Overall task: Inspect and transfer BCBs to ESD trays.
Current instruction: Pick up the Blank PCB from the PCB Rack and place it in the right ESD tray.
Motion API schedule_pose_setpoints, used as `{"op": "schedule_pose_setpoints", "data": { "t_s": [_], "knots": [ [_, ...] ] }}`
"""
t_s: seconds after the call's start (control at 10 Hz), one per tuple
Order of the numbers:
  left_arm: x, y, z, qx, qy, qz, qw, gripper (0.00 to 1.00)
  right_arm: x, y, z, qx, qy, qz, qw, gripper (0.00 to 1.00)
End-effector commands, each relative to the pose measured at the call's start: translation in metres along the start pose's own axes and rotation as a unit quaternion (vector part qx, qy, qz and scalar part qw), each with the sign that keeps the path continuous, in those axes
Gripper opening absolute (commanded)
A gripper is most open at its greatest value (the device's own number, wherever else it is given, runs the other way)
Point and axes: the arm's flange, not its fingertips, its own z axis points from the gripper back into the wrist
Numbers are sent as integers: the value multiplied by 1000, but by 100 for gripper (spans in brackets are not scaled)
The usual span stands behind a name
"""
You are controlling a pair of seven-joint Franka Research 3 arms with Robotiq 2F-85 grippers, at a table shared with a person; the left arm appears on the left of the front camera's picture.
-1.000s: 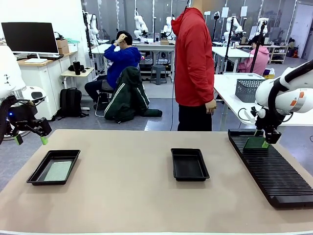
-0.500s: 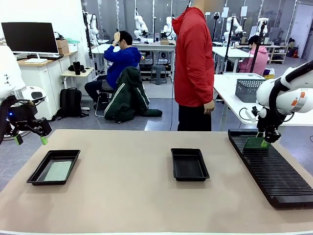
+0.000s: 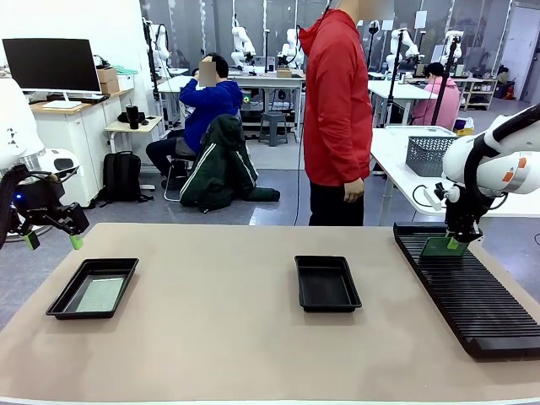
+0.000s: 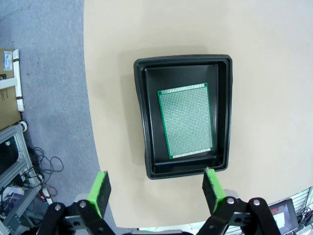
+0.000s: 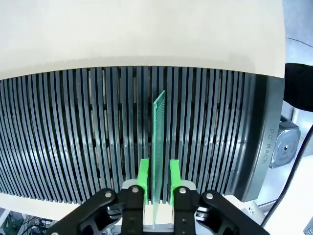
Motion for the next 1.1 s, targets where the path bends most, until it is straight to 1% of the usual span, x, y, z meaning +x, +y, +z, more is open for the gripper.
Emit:
{"op": "schedule_pose_setpoints", "data": {
  "t_s": [0.0,0.1,0.2,0.5,0.6,1.0],
  "knots": [
    [0,1,-2,2,-5,1,1000,100,1,-3,-1,1,9,-8,1000,12],
    [0,1,-2,2,-5,1,1000,100,2,-3,0,2,10,-8,1000,10],
    [0,1,-2,2,-5,1,1000,100,1,-3,-1,5,13,-10,1000,1],
    [0,1,-2,2,-5,1,1000,100,-1,-3,-1,10,17,-15,1000,0],
    [0,1,-2,2,-5,1,1000,100,0,-1,1,-1,6,-5,1000,0],
    [0,1,-2,2,-5,1,1000,100,0,-1,1,-1,6,-5,1000,0]
  ]
}}
